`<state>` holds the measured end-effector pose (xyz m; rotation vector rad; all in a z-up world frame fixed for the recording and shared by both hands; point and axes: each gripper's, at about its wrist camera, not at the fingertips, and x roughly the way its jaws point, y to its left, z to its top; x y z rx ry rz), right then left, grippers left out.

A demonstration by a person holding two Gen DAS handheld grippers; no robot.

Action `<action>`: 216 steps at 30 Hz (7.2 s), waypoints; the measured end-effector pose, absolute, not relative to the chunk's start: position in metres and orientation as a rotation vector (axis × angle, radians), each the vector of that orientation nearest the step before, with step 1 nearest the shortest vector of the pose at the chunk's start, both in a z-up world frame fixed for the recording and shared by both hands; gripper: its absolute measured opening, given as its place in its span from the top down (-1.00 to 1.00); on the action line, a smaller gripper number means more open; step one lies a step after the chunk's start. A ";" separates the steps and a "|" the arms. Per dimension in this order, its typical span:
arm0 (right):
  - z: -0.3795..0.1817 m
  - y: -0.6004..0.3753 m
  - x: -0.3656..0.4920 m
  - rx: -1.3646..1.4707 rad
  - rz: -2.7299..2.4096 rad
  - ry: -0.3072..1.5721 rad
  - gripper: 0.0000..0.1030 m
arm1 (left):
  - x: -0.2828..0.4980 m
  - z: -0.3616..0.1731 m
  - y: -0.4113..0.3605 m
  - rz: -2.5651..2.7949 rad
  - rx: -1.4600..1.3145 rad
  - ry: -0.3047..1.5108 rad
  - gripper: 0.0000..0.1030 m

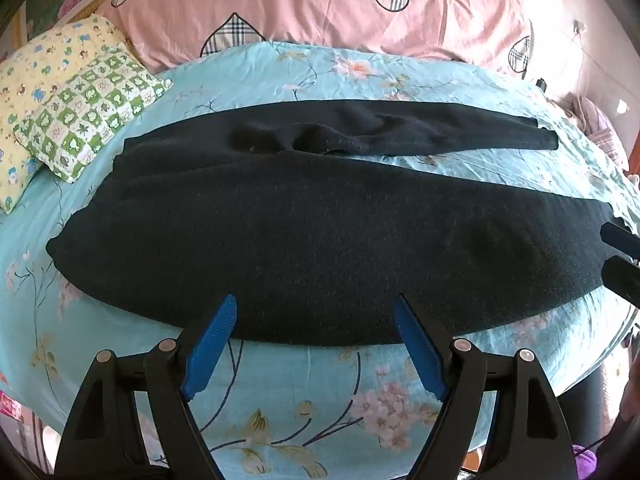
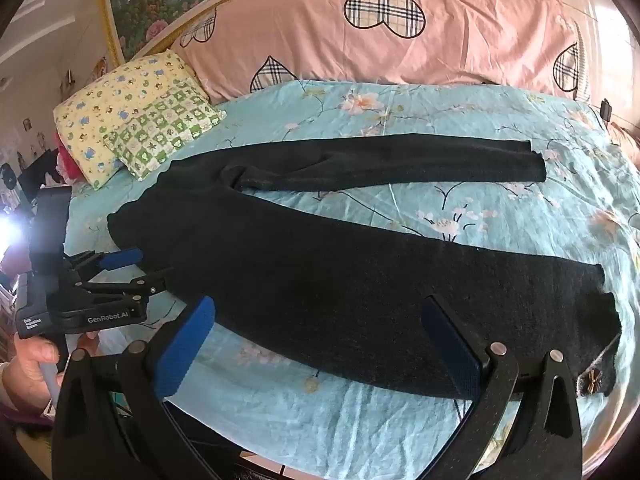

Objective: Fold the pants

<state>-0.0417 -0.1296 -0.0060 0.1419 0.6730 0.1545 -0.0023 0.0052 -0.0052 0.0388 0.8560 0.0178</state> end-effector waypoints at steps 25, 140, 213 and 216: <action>-0.001 -0.129 -0.044 0.163 0.169 0.657 -1.00 | -0.002 -0.002 0.003 0.004 0.042 0.857 -0.58; 0.032 -0.351 0.004 0.328 0.120 0.686 0.82 | 0.127 0.047 -0.093 -0.760 0.285 0.989 0.89; 0.010 -0.136 -0.035 0.227 0.421 0.725 -0.12 | 0.014 0.000 0.105 -0.383 -0.311 1.000 0.32; 0.008 -0.121 -0.026 0.203 0.449 0.728 -0.12 | 0.012 -0.001 0.129 -0.331 -0.355 0.993 0.32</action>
